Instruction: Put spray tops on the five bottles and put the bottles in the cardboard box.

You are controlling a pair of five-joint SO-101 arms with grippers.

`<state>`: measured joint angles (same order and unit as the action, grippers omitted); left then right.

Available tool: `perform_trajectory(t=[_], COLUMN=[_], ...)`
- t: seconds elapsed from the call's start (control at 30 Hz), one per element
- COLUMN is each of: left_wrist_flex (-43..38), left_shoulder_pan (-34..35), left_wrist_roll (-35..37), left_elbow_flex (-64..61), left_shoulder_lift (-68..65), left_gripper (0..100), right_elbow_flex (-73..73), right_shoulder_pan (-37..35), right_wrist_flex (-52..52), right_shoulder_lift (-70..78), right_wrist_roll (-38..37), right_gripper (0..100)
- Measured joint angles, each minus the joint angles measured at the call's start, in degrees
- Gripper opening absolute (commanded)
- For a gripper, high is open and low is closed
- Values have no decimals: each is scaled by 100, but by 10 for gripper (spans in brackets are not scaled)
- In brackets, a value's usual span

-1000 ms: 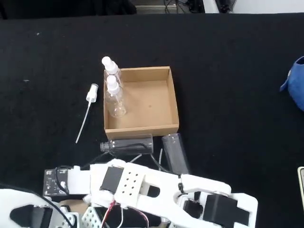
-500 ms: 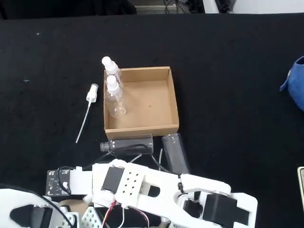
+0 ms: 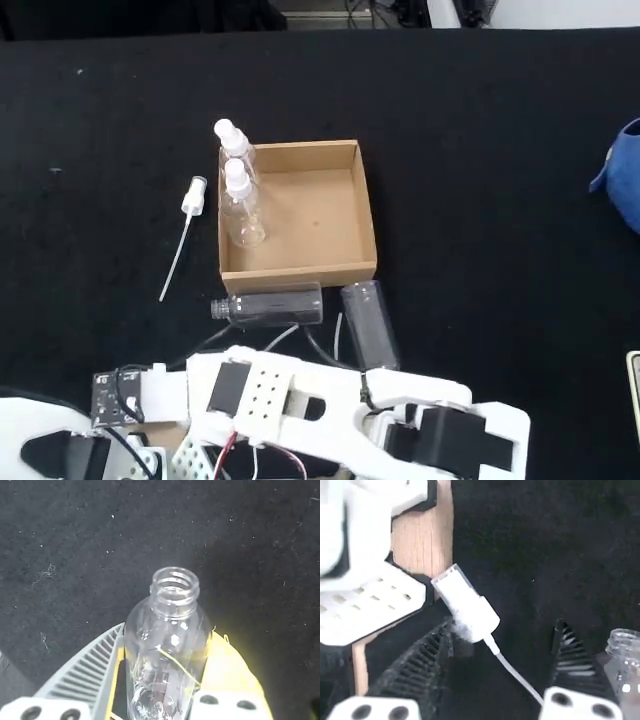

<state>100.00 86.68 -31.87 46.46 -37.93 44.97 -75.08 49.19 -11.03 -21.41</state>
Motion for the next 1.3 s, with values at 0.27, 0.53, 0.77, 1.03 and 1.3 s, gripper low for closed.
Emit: perform_trajectory(t=[0.27, 0.53, 0.77, 1.03, 1.3], left_wrist_flex=[0, 0, 0, 0, 0], left_shoulder_pan=[0, 0, 0, 0, 0], left_wrist_roll=[0, 0, 0, 0, 0], left_elbow_flex=[0, 0, 0, 0, 0], left_shoulder_lift=[0, 0, 0, 0, 0], left_gripper=[29, 29, 29, 29, 29], right_elbow_flex=[-9, -9, -9, 264, 738], right_shoulder_pan=[9, 35, 492, 1125, 1538], right_wrist_flex=[-255, -281, -79, 589, 651], right_shoulder_lift=[422, 440, 360, -1125, -1407], right_wrist_roll=[0, -18, -9, 712, 1327], right_gripper=[328, 44, 10, 12, 221])
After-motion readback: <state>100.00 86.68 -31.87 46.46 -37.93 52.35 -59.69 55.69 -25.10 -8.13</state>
